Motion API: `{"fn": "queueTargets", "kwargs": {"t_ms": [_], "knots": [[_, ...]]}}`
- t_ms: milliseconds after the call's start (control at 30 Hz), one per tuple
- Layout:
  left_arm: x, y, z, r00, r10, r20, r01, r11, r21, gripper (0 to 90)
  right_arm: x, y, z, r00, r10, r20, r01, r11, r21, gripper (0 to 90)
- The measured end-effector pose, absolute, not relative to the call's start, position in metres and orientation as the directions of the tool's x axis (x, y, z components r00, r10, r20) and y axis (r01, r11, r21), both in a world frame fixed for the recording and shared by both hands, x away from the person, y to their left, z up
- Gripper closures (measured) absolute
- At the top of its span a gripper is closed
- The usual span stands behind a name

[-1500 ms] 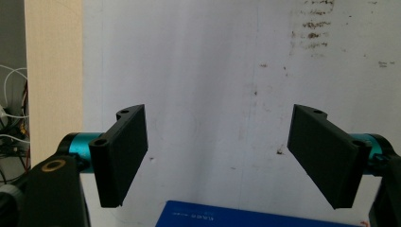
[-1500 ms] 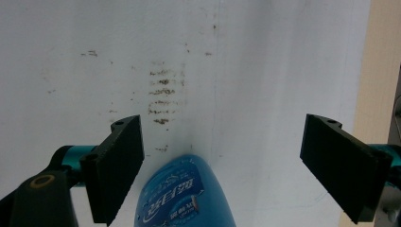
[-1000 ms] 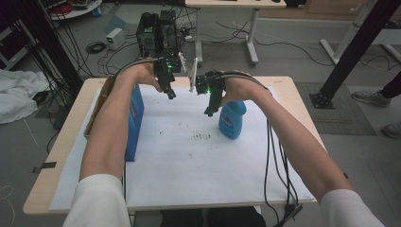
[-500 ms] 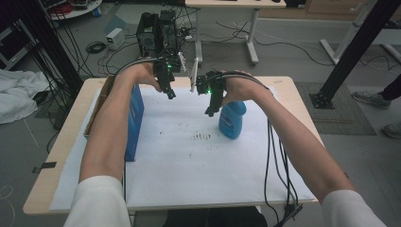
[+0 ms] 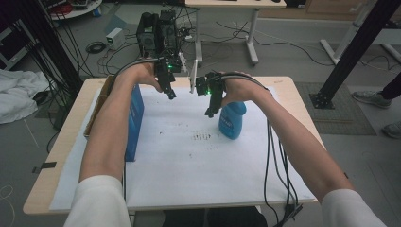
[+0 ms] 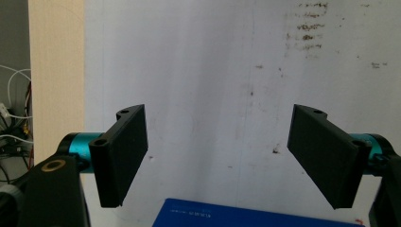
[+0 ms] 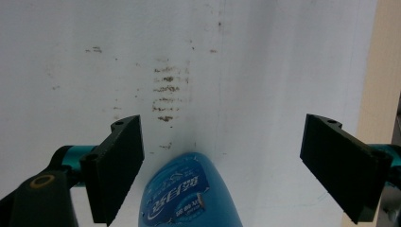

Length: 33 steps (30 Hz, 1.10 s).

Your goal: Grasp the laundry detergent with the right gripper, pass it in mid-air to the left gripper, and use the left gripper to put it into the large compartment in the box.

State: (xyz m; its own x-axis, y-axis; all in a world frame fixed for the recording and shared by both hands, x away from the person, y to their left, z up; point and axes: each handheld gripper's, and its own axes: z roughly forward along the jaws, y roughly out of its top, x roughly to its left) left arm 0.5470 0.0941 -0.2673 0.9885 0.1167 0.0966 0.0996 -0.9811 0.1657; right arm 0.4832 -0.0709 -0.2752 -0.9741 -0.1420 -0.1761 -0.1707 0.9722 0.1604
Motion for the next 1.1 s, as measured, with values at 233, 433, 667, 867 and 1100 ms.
{"fn": "queueTargets", "kwargs": {"t_ms": [233, 433, 667, 867, 1100], "knots": [[0.544, 0.092, -0.266, 0.988, 0.118, 0.096, 0.101, -0.981, 0.163, 21.0, 0.481, -0.073, -0.272, -0.972, -0.149, -0.182, -0.179, 0.971, 0.161, 13.4], [0.541, 0.091, -0.264, 0.988, 0.118, 0.095, 0.101, -0.981, 0.168, 21.0, 0.474, -0.075, -0.266, -0.972, -0.147, -0.182, -0.180, 0.967, 0.179, 13.4], [0.538, 0.091, -0.260, 0.987, 0.120, 0.104, 0.102, -0.981, 0.167, 21.0, 0.464, -0.076, -0.260, -0.975, -0.133, -0.178, -0.170, 0.962, 0.214, 13.4], [0.536, 0.092, -0.259, 0.987, 0.120, 0.105, 0.101, -0.981, 0.166, 21.0, 0.453, -0.079, -0.254, -0.969, -0.159, -0.189, -0.199, 0.955, 0.220, 13.5], [0.536, 0.091, -0.259, 0.988, 0.117, 0.103, 0.099, -0.982, 0.163, 21.0, 0.435, -0.088, -0.248, -0.967, -0.143, -0.210, -0.198, 0.943, 0.267, 13.4]]}}
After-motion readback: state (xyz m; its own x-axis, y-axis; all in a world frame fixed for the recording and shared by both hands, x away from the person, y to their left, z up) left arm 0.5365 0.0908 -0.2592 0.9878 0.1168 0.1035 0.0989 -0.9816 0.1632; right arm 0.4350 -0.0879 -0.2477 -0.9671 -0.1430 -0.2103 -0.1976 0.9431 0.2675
